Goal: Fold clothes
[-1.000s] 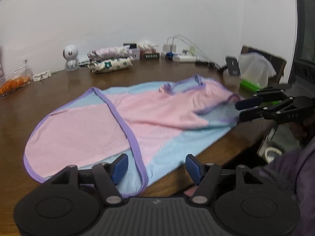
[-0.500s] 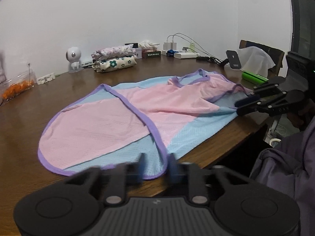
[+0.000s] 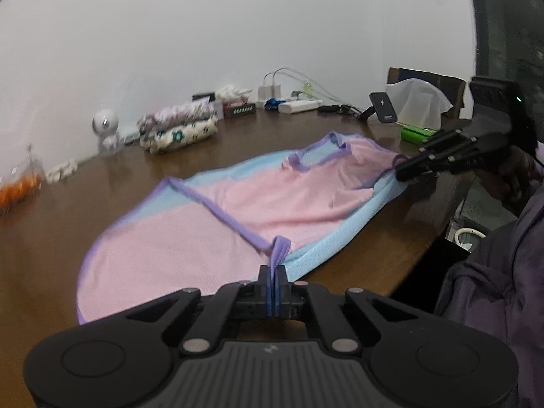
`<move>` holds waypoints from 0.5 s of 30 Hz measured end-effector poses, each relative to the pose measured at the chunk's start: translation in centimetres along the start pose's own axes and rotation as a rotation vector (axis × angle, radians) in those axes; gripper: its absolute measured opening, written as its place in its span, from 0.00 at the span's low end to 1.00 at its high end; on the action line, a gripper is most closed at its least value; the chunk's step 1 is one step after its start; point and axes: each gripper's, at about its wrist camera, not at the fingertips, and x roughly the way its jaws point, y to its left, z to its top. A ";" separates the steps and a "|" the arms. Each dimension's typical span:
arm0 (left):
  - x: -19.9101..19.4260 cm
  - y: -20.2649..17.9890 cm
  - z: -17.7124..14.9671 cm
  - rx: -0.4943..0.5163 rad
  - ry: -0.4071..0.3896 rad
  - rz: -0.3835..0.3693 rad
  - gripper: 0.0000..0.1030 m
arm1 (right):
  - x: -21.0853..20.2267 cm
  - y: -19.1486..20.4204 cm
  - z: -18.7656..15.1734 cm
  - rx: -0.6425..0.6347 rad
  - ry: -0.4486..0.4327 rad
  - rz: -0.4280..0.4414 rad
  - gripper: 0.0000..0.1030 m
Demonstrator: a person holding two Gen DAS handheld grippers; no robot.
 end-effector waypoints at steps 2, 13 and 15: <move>0.7 1.2 1.5 0.044 -0.002 0.000 0.01 | 0.8 -1.0 1.5 0.014 0.001 -0.008 0.05; 8.0 7.4 5.4 0.028 0.106 0.004 0.15 | 9.3 -5.3 6.0 0.072 0.228 -0.228 0.26; 6.5 8.0 4.6 -0.009 0.092 0.012 0.22 | 8.0 -5.1 5.6 0.072 0.198 -0.237 0.46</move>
